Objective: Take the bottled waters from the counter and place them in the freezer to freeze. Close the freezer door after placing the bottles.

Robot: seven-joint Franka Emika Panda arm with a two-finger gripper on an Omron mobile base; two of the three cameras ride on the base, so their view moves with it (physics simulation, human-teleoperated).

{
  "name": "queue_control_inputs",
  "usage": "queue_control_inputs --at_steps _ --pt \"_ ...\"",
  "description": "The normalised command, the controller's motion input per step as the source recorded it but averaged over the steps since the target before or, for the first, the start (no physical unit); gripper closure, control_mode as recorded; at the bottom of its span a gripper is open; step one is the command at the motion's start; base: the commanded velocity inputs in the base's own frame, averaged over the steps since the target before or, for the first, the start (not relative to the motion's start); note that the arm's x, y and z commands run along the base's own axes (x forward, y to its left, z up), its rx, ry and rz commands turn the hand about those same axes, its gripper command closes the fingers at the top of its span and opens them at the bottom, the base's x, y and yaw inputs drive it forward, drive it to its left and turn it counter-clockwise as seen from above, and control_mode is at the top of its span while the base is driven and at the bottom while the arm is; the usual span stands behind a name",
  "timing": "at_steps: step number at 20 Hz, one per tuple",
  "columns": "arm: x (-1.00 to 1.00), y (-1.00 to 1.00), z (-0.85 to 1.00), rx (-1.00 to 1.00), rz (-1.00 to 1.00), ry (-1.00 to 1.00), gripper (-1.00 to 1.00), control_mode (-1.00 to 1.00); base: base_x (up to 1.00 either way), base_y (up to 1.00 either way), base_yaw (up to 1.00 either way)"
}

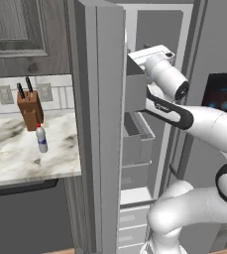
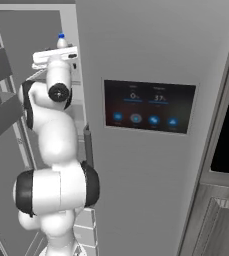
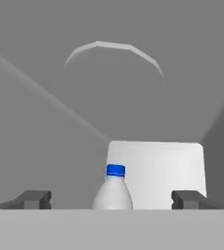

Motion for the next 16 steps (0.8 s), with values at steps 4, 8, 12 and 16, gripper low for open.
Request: queue_control_inputs --at_steps 4,8,12,16 --pt "-1.00 0.00 0.72 0.08 -0.22 0.02 -1.00 -1.00 0.00 0.00 0.00" --pt "-1.00 -0.05 0.93 0.20 -0.29 0.23 -1.00 -1.00 0.00 0.00 0.00" --pt "-1.00 -0.06 1.00 0.25 -0.28 0.39 -1.00 -1.00 0.00 0.00 0.00" --pt "-1.00 0.00 0.90 0.20 -0.19 0.42 -1.00 -1.00 0.00 0.00 0.00"
